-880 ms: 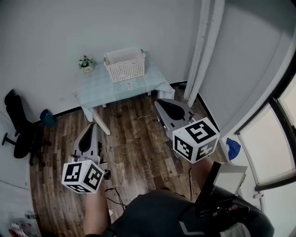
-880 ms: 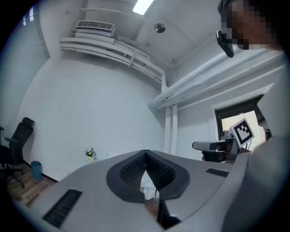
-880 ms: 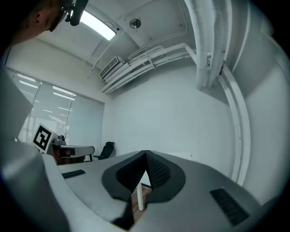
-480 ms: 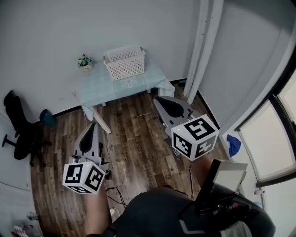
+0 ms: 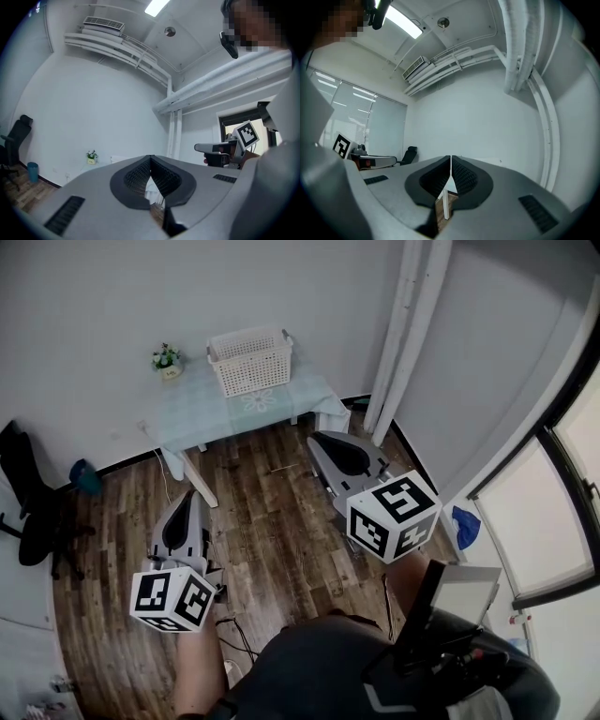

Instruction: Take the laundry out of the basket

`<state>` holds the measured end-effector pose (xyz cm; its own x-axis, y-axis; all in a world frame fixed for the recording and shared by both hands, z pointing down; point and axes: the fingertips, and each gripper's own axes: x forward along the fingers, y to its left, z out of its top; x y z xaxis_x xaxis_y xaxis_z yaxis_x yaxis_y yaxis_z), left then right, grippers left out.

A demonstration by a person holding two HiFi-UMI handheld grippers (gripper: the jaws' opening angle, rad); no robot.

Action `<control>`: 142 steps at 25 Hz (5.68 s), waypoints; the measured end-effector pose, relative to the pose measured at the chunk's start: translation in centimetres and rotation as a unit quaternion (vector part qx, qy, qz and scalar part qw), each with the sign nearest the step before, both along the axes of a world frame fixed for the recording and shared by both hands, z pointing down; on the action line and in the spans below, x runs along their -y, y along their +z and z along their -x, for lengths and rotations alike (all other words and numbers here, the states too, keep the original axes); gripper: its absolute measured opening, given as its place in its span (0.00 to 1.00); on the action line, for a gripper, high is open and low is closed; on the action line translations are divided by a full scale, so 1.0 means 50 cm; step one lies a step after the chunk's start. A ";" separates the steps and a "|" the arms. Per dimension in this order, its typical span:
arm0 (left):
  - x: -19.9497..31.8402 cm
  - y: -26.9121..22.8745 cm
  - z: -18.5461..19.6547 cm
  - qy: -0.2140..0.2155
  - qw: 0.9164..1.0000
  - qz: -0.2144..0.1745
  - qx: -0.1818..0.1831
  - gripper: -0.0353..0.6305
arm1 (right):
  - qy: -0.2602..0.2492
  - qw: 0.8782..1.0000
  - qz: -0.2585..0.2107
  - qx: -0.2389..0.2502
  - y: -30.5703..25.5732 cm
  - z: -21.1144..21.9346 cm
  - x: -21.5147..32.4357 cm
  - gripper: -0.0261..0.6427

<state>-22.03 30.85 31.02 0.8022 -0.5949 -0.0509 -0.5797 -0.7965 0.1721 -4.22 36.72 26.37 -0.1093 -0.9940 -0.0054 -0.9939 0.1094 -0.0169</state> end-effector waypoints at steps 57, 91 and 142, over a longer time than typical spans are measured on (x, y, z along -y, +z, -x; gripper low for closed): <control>0.471 0.024 -0.545 0.041 0.992 -0.061 0.100 0.06 | -0.068 0.996 -0.004 -0.050 0.064 -0.459 0.526 0.06; 0.964 0.056 -0.461 0.075 0.997 0.005 0.022 0.06 | 0.027 0.994 0.080 -0.070 0.079 -0.441 0.974 0.06; 1.344 0.221 -0.573 -0.110 0.979 0.086 0.151 0.06 | -0.385 0.788 0.425 -0.222 0.653 -0.511 1.499 0.81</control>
<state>6.62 -36.34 42.09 0.6167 -0.7339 0.2848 -0.7790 -0.6211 0.0863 21.34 -38.22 59.02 -0.4861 -0.2557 0.8357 -0.5658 0.8209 -0.0779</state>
